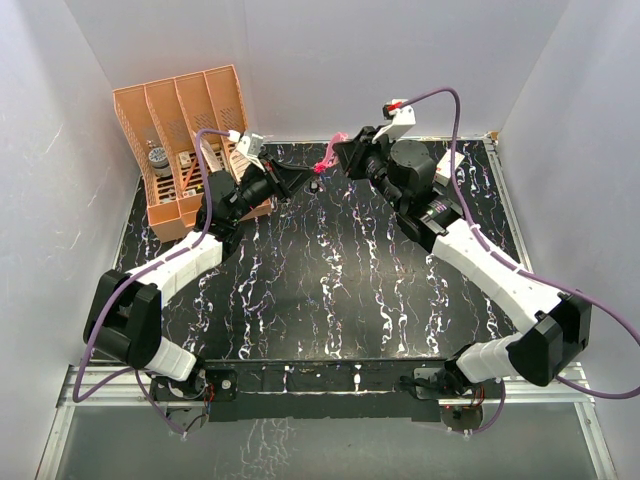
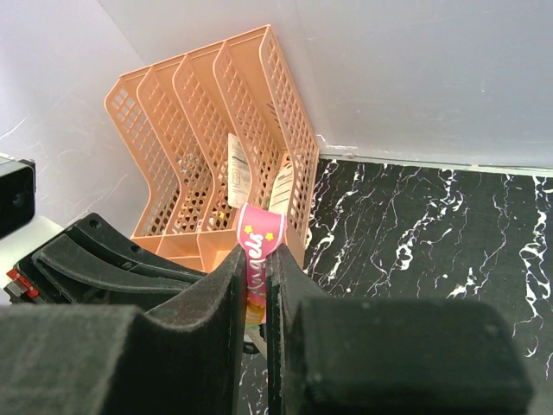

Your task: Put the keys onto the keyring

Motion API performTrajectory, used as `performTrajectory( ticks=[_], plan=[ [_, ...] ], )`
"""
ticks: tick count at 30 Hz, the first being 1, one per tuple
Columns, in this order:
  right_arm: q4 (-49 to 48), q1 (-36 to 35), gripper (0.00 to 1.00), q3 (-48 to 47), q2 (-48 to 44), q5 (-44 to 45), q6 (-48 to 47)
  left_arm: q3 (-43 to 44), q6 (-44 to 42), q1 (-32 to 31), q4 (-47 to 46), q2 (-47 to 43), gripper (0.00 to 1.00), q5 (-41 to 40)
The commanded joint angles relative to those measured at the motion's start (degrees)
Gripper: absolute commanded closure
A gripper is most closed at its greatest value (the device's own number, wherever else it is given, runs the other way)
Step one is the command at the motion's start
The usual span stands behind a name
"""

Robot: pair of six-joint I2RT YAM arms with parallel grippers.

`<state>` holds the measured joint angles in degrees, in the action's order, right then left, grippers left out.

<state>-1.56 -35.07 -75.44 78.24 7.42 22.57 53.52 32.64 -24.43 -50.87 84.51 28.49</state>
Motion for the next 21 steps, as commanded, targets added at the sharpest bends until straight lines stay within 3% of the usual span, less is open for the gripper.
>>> performTrajectory(
  ticks=[1,15,16,17,18,19,21],
  plan=[
    [-2.66,0.61,0.94,-2.20,-2.61,1.59,-1.33,0.28,0.14,0.26,-2.37,-2.91,1.00,-0.70],
    [-3.94,0.71,0.93,-1.82,-2.85,0.02,-0.76,0.91,0.00,0.26,-0.38,-1.98,1.00,-1.42],
    [-4.09,0.70,0.94,-2.00,-2.76,-0.03,-0.79,0.93,-0.20,0.23,0.14,-1.97,0.97,-1.49],
    [-4.22,0.70,0.93,-2.31,-2.68,-0.03,-0.93,1.10,-0.53,0.25,1.21,-1.91,0.77,-1.62],
    [-4.10,0.75,0.94,-2.85,-2.34,0.15,-1.26,1.15,-0.90,0.25,2.38,-2.02,0.46,-2.16],
    [-3.80,0.79,0.94,-3.58,-1.97,0.35,-1.68,1.04,-1.18,0.26,3.75,-2.22,0.32,-2.94],
    [-2.90,1.04,0.93,-5.91,-1.19,0.70,-2.78,0.29,-2.39,0.26,5.82,-3.52,0.21,-4.28]
  ],
)
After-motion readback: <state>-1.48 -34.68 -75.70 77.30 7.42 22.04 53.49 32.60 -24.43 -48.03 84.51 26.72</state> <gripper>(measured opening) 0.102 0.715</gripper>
